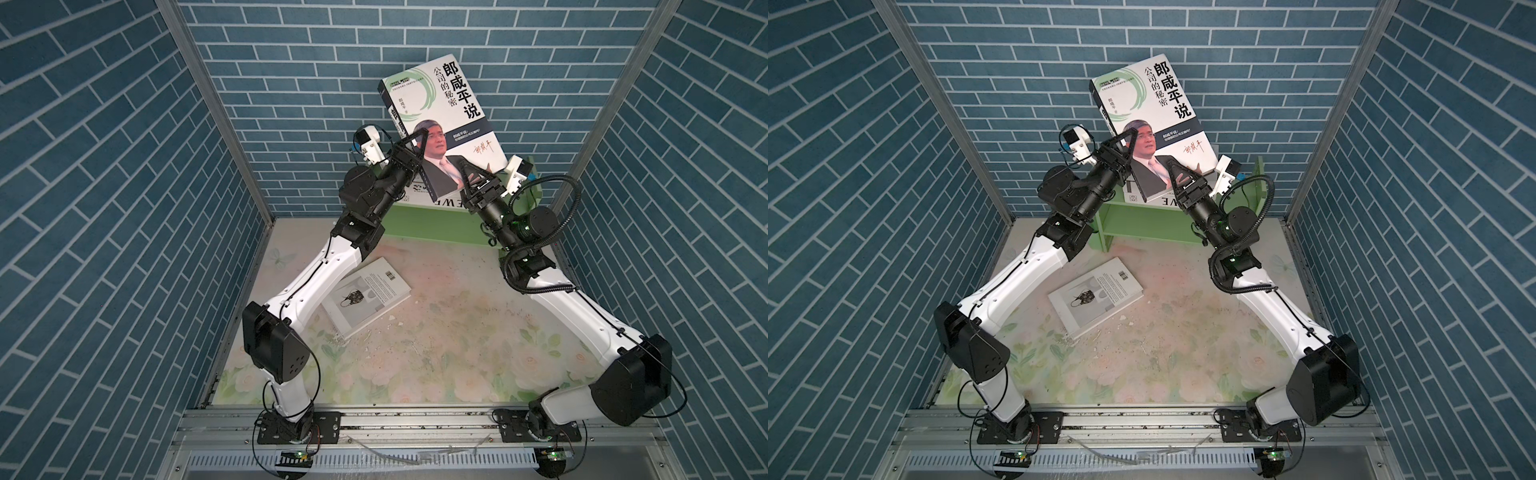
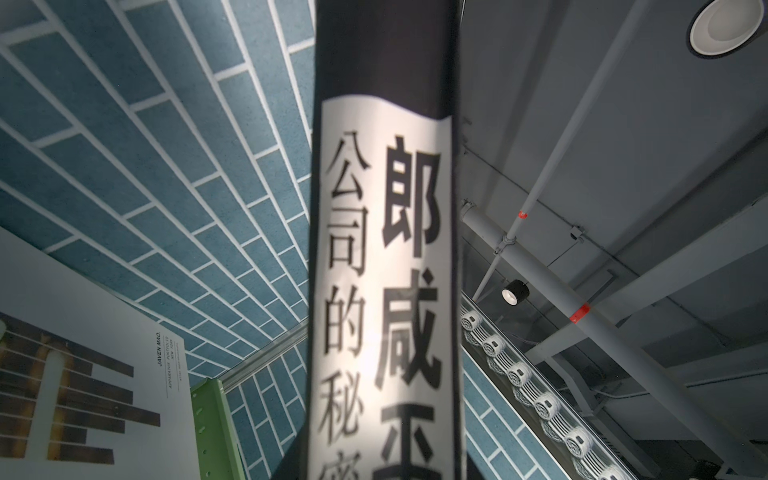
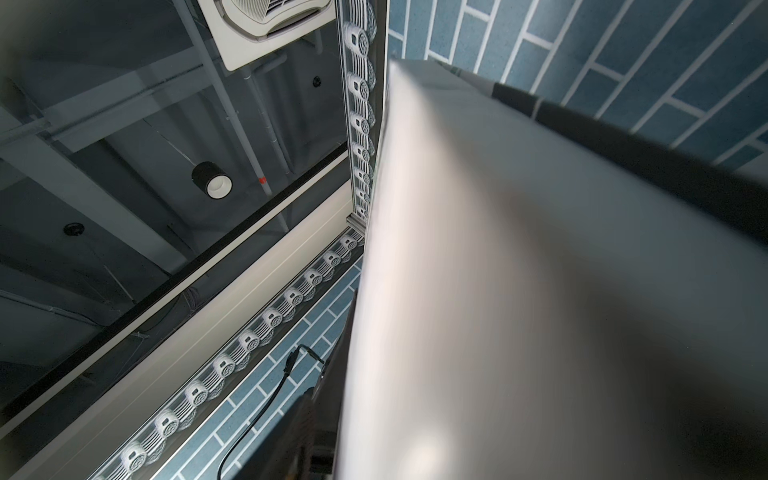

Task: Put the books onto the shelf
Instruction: 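Raise the portrait book with both grippers up over the shelf stack, then tilt the portrait book flat with both grippers above the stack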

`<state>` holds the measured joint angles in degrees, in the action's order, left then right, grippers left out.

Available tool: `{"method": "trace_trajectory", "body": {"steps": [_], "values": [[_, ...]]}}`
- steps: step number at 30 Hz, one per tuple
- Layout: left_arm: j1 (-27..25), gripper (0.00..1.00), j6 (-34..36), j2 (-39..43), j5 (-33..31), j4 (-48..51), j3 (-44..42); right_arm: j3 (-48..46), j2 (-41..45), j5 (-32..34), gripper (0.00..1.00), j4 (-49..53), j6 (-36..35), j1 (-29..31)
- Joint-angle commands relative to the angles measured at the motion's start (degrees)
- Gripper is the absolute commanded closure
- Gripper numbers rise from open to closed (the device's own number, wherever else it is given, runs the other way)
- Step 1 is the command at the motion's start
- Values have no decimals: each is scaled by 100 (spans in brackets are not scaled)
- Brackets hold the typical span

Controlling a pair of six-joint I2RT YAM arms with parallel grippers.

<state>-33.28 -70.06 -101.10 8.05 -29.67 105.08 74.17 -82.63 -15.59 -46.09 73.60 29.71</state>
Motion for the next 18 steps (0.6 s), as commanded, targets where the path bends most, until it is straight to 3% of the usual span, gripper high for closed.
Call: {"method": "trace_trajectory", "body": {"steps": [1, 8, 18], "values": [[-68, 59, -59, -90, 97, -476, 99, 18, -16, -31, 43, -305, 215, 40], [-58, 46, 82, 65, 188, -259, -20, 9, 191, 95, 56, 235, -250, -7], [73, 27, 291, 428, 244, 29, -293, -78, 395, 118, 58, 433, -346, -192]]}}
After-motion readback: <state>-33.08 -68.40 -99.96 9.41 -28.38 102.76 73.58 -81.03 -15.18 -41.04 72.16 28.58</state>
